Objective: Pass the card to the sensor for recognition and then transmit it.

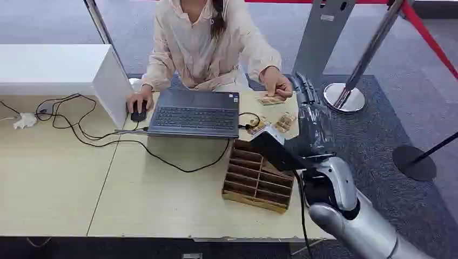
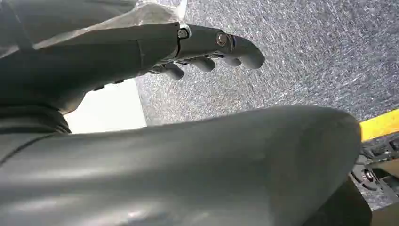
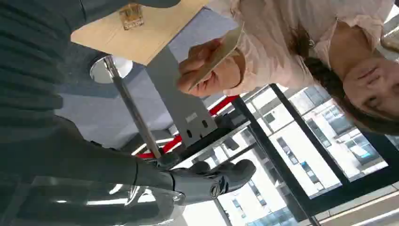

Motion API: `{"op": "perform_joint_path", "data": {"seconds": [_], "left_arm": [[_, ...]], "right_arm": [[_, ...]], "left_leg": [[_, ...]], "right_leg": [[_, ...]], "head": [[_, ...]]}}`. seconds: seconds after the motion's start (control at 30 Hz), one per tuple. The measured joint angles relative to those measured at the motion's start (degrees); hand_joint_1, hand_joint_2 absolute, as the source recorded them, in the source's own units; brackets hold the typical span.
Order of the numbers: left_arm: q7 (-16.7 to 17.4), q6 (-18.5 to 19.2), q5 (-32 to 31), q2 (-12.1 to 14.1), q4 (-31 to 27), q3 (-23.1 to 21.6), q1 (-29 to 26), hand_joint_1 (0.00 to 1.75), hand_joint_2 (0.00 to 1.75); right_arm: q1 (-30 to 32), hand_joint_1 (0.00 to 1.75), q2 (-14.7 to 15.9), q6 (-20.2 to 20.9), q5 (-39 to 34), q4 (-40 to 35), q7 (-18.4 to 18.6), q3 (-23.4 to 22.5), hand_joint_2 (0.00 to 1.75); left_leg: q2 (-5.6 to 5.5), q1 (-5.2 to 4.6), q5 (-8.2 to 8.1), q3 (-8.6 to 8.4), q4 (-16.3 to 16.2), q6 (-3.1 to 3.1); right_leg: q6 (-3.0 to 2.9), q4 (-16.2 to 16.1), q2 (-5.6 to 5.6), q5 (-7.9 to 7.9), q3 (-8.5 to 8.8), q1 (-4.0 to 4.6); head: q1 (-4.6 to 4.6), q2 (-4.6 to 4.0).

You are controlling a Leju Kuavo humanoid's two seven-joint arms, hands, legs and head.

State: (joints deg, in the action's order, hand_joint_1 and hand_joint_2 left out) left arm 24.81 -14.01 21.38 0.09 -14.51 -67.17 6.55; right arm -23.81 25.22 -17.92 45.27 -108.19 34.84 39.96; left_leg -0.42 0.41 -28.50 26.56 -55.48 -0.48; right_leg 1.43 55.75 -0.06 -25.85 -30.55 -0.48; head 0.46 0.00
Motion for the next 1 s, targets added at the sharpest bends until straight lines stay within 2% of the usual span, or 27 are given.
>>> {"op": "perform_joint_path", "data": {"seconds": [0.8,0.83,0.87,0.9,0.93,0.97,1.0], "left_arm": [[0.22,0.24,-0.76,0.26,0.04,-0.07,0.26,0.0,0.0],[0.2,0.24,-0.79,0.28,0.04,-0.07,0.26,0.0,0.0],[0.22,0.24,-0.79,0.33,0.04,-0.07,0.27,0.0,0.0],[0.22,0.24,-0.79,0.37,0.04,-0.07,0.29,0.0,0.0],[0.2,0.24,-0.79,0.42,0.04,-0.07,0.3,0.0,0.0],[0.2,0.24,-0.79,0.44,0.06,-0.07,0.29,0.0,0.0],[0.22,0.24,-0.79,0.46,0.07,-0.07,0.29,0.0,0.0]], "right_arm": [[-3.6,0.03,-2.05,-0.83,0.2,9.44,-0.39,3.98,1.75],[-3.68,0.1,-2.12,-0.96,0.24,9.75,-0.46,4.06,1.75],[-3.8,0.26,-2.21,-1.03,0.35,10.12,-0.57,4.11,1.75],[-3.95,0.31,-2.29,-1.07,0.39,10.53,-0.63,4.13,1.75],[-4.07,0.54,-2.34,-1.16,0.55,10.82,-0.68,4.13,1.75],[-4.2,1.01,-2.4,-1.22,0.7,11.04,-0.7,4.13,1.75],[-4.31,1.2,-2.49,-1.31,0.85,11.28,-0.72,4.15,1.75]], "left_leg": [[0.0,0.0,0.0,-0.01,0.0,0.0],[0.0,0.0,0.0,0.01,0.0,0.0],[0.0,0.0,0.0,0.01,0.0,0.0],[0.0,0.0,0.0,0.0,0.0,0.0],[0.0,0.0,0.0,0.0,0.0,0.0],[0.0,0.0,0.0,0.0,0.0,0.0],[0.0,0.0,0.0,-0.01,0.0,0.0]], "right_leg": [[0.0,0.0,0.0,0.0,-0.01,0.0],[0.0,0.0,0.0,0.0,-0.01,0.0],[0.0,0.0,0.0,0.0,-0.01,0.0],[0.0,0.0,0.0,0.0,-0.01,0.0],[0.0,0.0,0.0,0.0,-0.01,0.0],[0.0,0.0,0.0,0.0,-0.01,0.0],[0.0,0.0,0.0,0.0,-0.01,0.0]], "head": [[0.02,0.0],[0.0,0.0],[0.0,0.0],[0.0,0.0],[0.02,0.0],[0.0,0.0],[0.0,0.0]]}}
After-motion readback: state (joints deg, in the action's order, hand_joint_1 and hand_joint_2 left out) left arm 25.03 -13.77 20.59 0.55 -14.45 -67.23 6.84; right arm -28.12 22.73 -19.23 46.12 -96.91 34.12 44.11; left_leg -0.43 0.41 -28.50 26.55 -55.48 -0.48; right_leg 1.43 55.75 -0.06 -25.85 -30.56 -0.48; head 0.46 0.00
